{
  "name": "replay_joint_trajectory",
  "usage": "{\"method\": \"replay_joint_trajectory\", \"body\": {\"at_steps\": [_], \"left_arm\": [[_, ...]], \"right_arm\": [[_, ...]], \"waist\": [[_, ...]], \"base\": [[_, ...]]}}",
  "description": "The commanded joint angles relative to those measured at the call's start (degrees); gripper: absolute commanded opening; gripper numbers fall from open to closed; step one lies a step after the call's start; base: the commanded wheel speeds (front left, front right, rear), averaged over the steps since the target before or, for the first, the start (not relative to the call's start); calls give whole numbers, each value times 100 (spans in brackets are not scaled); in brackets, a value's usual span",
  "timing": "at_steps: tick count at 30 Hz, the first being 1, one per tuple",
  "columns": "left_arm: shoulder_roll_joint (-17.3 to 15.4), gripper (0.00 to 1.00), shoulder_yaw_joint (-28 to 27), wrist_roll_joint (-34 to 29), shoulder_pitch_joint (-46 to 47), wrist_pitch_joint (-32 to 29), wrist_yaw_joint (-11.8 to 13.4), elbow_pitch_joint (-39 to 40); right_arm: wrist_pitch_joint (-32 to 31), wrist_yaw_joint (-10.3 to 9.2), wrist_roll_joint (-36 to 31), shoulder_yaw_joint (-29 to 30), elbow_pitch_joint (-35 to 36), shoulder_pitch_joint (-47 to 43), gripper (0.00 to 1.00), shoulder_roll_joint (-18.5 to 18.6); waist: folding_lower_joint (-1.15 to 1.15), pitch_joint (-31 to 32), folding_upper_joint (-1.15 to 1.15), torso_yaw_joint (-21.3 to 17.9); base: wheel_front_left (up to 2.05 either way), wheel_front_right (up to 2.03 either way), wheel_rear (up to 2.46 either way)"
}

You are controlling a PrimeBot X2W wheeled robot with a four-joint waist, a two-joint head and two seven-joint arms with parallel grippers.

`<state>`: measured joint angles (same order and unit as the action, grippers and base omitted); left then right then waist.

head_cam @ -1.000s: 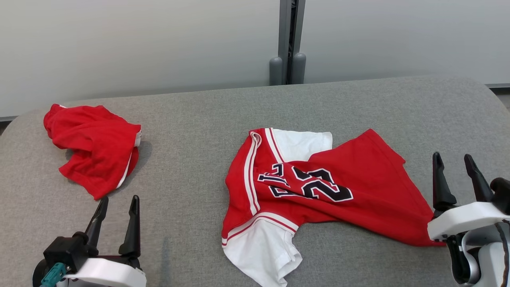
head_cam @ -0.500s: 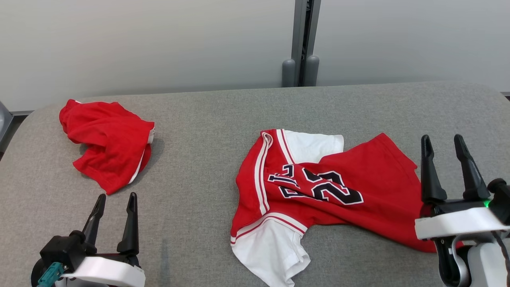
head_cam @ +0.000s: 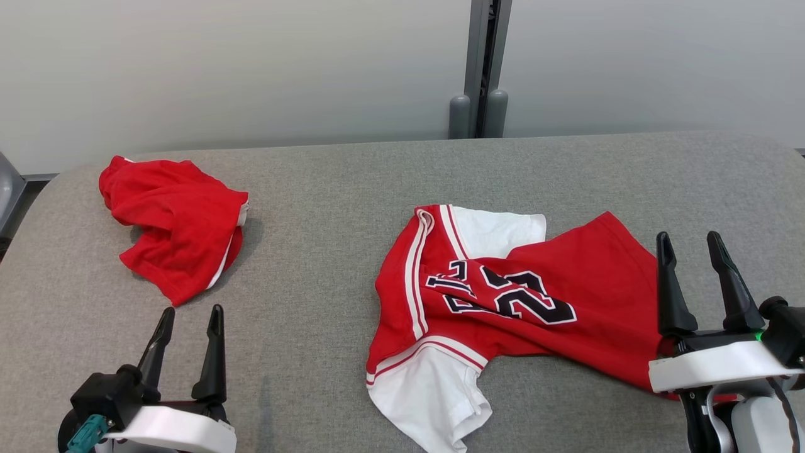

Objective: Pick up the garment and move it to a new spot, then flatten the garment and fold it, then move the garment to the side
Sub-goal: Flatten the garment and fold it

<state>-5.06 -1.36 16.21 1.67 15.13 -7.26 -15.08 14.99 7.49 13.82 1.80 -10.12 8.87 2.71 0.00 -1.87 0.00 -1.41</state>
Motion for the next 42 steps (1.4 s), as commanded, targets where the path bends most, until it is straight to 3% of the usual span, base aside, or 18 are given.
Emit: {"method": "replay_joint_trajectory", "body": {"at_steps": [1, 7, 10, 13, 18, 26, 34, 42], "left_arm": [[-28, 100, -9, -13, 37, 1, -15, 22], [-22, 100, 51, -15, 48, 1, -20, 4], [63, 100, 282, 353, 40, -103, -24, 113], [43, 100, 854, 727, -101, -738, -22, 141], [17, 100, 1315, 1225, -227, -1516, -23, 443], [-22, 100, 2129, 2193, -464, -3397, -25, 816], [34, 100, 2346, 2567, -471, -4138, 109, 682], [125, 100, 2499, 2814, -203, -4315, 182, 124]], "right_arm": [[30, 2, 33, 20, 4, -5, 100, 37], [30, 2, 37, 12, -27, 20, 100, 36], [30, 2, 18, 26, -46, 34, 100, 37], [30, 2, -15, 45, -56, 45, 100, 36], [31, 2, -44, 107, -18, 81, 100, 37], [31, 2, -63, 136, -23, 131, 100, 36], [30, 2, -103, 141, -56, 221, 100, 38], [30, 2, -98, 105, -80, 271, 100, 36]], "waist": [[0, -5, 0, -2], [0, -21, 0, -9], [0, -13, 0, -11], [0, -9, 0, -21], [0, -19, 0, -30], [0, -95, 0, -105], [0, -159, 0, -309], [0, -249, 0, -530]], "base": [[0, 0, 0], [0, 0, 0], [0, 0, 0], [0, 0, 0], [0, 0, 0], [0, 0, 0], [0, 0, 0], [0, 0, 0]]}}
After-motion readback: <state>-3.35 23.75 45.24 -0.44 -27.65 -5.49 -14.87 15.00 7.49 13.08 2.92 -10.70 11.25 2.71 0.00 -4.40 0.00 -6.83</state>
